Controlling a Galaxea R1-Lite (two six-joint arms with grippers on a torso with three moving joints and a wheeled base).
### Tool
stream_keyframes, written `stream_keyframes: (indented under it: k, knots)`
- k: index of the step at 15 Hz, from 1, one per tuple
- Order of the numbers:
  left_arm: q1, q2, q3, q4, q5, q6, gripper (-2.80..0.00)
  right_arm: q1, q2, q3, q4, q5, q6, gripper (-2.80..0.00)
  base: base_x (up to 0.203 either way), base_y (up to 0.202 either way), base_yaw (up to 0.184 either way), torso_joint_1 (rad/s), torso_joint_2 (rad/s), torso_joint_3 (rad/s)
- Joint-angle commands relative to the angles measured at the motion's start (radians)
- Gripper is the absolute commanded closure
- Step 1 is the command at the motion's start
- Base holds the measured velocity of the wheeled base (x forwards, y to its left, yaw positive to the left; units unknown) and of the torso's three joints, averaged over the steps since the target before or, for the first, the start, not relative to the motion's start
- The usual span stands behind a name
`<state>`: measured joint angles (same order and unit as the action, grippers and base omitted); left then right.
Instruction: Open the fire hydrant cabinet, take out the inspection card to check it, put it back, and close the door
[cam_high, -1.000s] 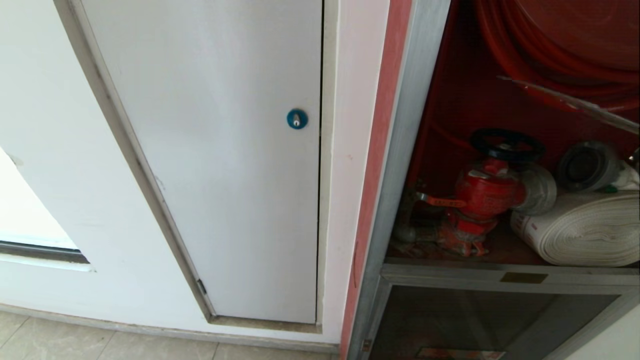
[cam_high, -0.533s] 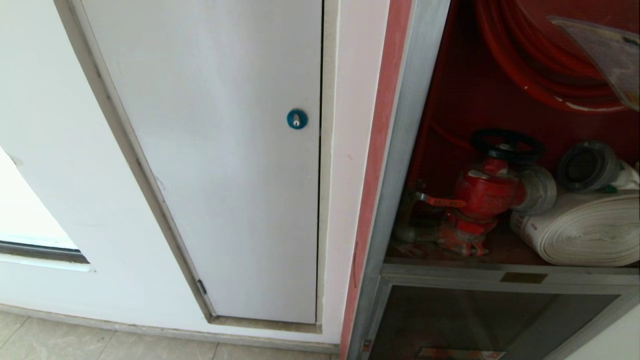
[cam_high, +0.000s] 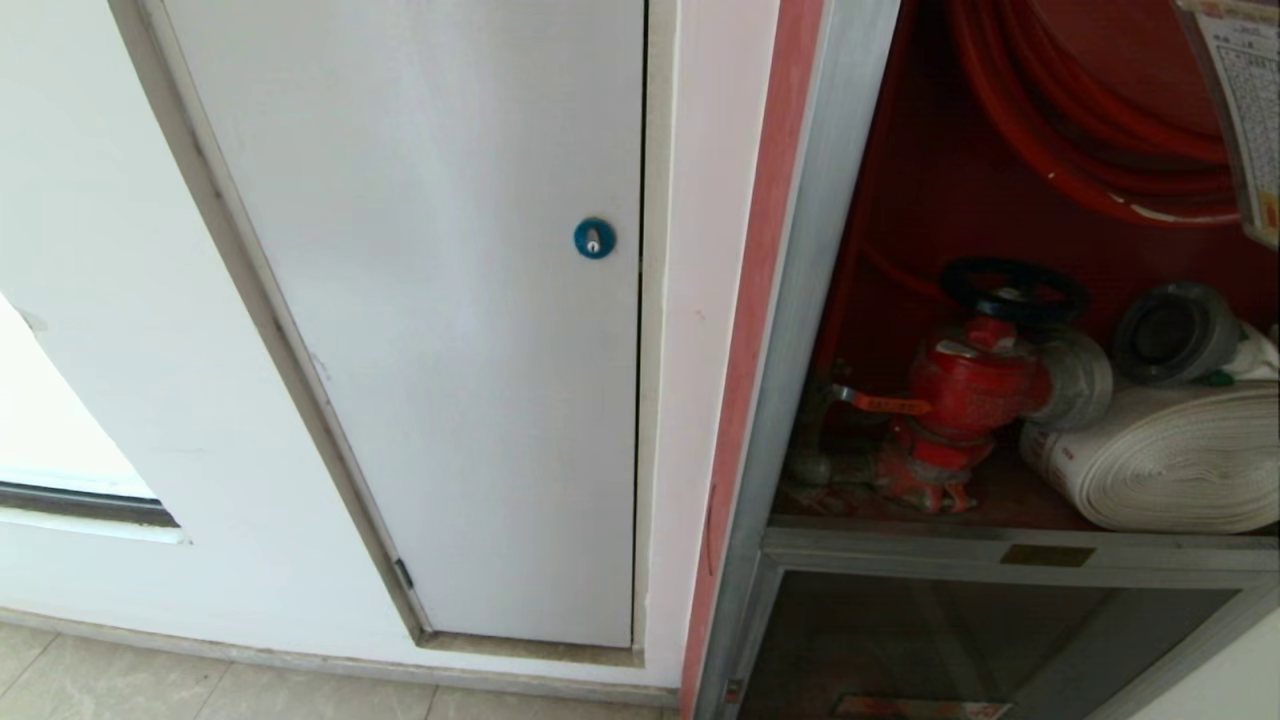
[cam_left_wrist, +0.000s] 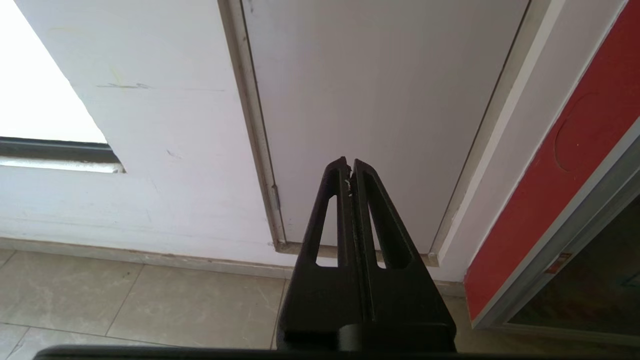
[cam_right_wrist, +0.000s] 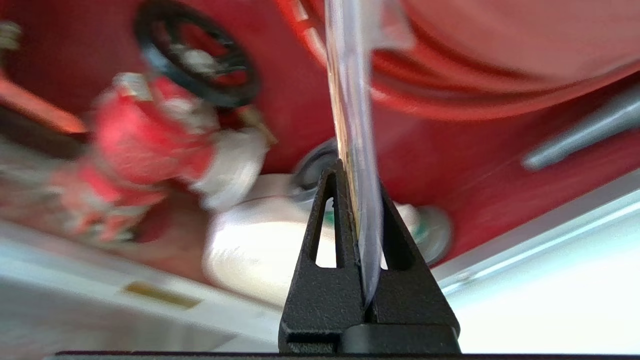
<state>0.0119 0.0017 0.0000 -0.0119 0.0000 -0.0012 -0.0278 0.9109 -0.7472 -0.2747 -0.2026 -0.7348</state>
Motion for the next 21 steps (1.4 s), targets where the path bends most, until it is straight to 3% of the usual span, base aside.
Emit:
stream_keyframes:
  k: [1,5,11,16,21]
  knots:
    - [0.0,0.001,0.005,0.0,0.0,0.0,0.0,0.02,-0.027,-0.009,0.027,0.0,0.033,0.0,0.0,0.0,0.0,0.0,0.0,0.0]
    - [0.0,0.001,0.005,0.0,0.0,0.0,0.0,0.036,-0.052,-0.008,0.05,0.009,0.136,0.0,0.0,0.0,0.0,0.0,0.0,0.0]
    - [0.0,0.001,0.005,0.0,0.0,0.0,0.0,0.055,-0.114,-0.015,0.214,0.084,0.316,0.0,0.0,0.0,0.0,0.0,0.0,0.0]
    - [0.0,0.001,0.005,0.0,0.0,0.0,0.0,0.055,-0.13,-0.02,0.305,0.232,0.481,0.0,0.0,0.0,0.0,0.0,0.0,0.0]
    - [0.0,0.001,0.005,0.0,0.0,0.0,0.0,0.055,-0.138,-0.003,0.358,0.399,0.54,0.0,0.0,0.0,0.0,0.0,0.0,0.0]
